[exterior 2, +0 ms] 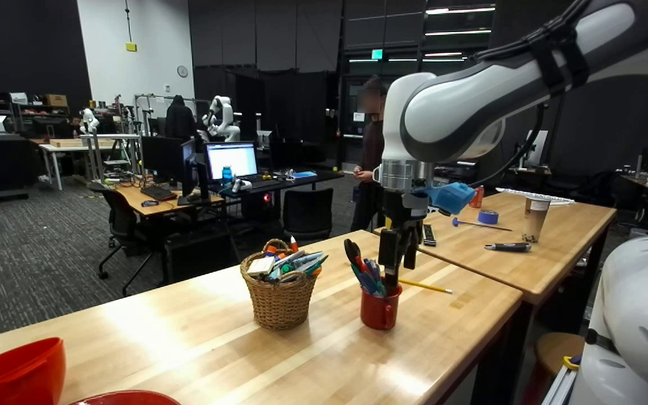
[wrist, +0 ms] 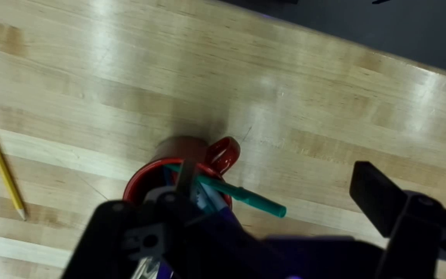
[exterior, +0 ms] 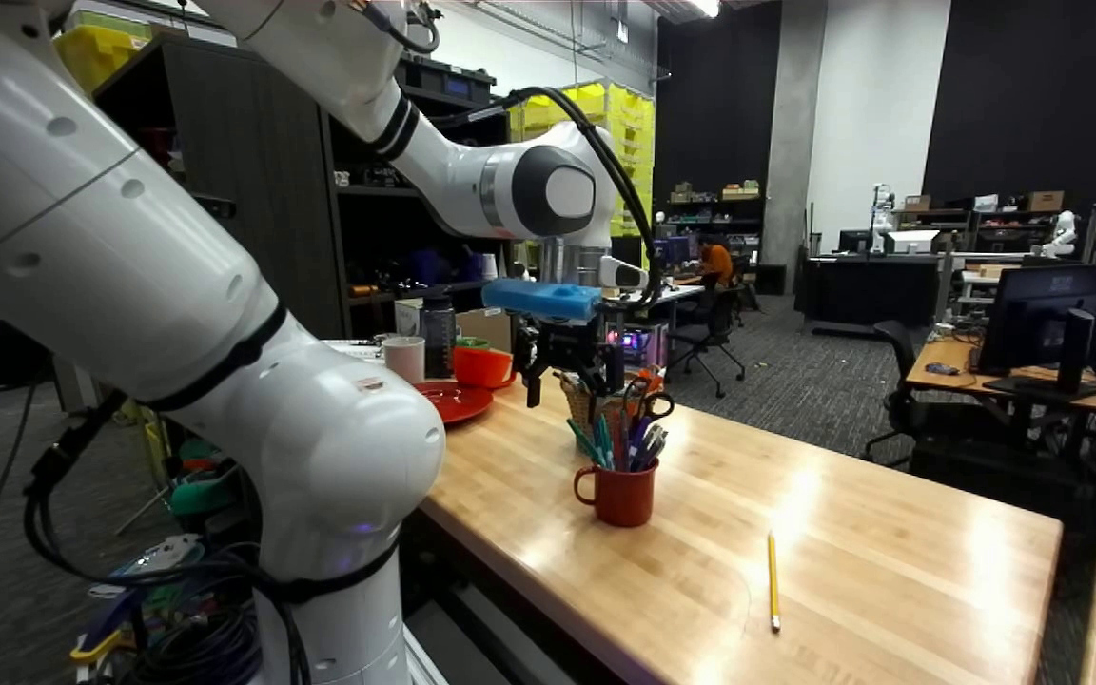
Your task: Remove the green pen from the red mug then put the yellow pencil in the mug.
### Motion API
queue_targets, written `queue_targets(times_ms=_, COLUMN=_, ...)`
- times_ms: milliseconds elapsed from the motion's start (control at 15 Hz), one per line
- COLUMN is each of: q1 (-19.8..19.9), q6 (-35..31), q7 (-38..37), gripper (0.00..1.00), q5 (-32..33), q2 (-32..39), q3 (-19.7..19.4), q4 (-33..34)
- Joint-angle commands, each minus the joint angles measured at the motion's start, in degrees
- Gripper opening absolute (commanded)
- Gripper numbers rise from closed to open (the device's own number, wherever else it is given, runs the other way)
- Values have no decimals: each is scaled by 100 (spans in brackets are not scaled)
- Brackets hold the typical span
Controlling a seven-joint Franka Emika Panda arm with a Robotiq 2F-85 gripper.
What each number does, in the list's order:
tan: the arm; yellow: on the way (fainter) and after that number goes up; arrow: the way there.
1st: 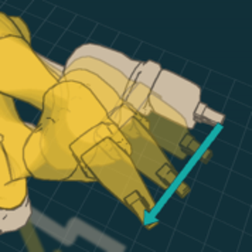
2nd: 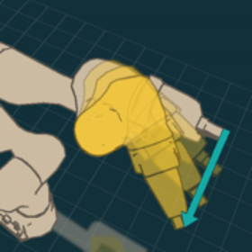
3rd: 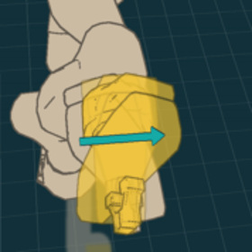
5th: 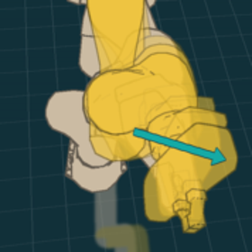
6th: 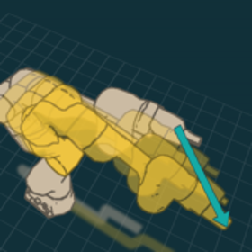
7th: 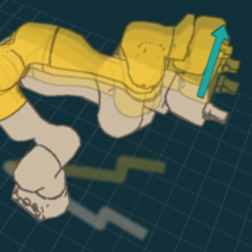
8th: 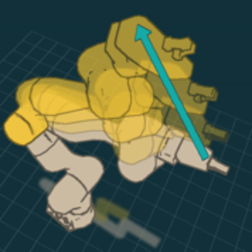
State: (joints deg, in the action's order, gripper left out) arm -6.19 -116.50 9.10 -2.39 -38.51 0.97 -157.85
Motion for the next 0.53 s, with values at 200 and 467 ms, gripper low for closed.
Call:
queue_targets(times_ms=200, q1=-50, q6=-170, q7=-153, gripper=100, q5=56, q2=64, q3=181, q4=11)
queue_targets(times_ms=467, q1=-43, q6=-354, q7=-198, gripper=100, q5=65, q2=209, q3=242, q4=23)
